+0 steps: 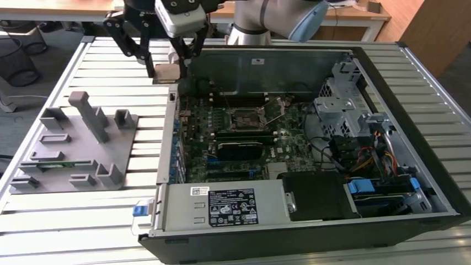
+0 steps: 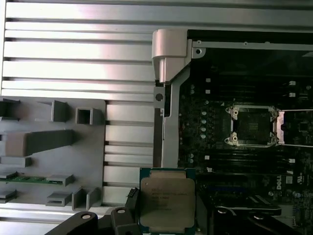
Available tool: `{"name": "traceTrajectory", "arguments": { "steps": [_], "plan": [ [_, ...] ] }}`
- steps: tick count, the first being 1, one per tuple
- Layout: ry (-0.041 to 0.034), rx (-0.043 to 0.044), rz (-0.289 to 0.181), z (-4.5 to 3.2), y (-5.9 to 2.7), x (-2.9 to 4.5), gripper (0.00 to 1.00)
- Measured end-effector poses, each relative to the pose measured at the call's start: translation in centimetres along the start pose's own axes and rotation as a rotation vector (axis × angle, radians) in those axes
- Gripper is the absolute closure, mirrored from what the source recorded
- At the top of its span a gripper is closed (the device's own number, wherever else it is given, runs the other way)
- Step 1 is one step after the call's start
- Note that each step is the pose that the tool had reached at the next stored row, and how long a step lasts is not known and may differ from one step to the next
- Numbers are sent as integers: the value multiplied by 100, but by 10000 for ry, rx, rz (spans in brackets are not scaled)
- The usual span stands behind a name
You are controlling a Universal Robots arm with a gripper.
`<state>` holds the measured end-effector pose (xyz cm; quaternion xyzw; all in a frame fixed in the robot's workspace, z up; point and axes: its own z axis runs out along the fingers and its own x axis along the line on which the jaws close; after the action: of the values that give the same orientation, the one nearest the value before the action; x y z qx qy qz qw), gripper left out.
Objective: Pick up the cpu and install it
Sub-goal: 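Pick up the cpu and move it towards the insertion slot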
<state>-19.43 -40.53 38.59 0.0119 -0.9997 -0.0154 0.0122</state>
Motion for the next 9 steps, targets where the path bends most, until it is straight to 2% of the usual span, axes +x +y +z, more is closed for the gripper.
{"name": "traceTrajectory", "arguments": {
  "steps": [9],
  "plan": [
    [5,-1,2,-7,-7,-287,46]
  ]
}}
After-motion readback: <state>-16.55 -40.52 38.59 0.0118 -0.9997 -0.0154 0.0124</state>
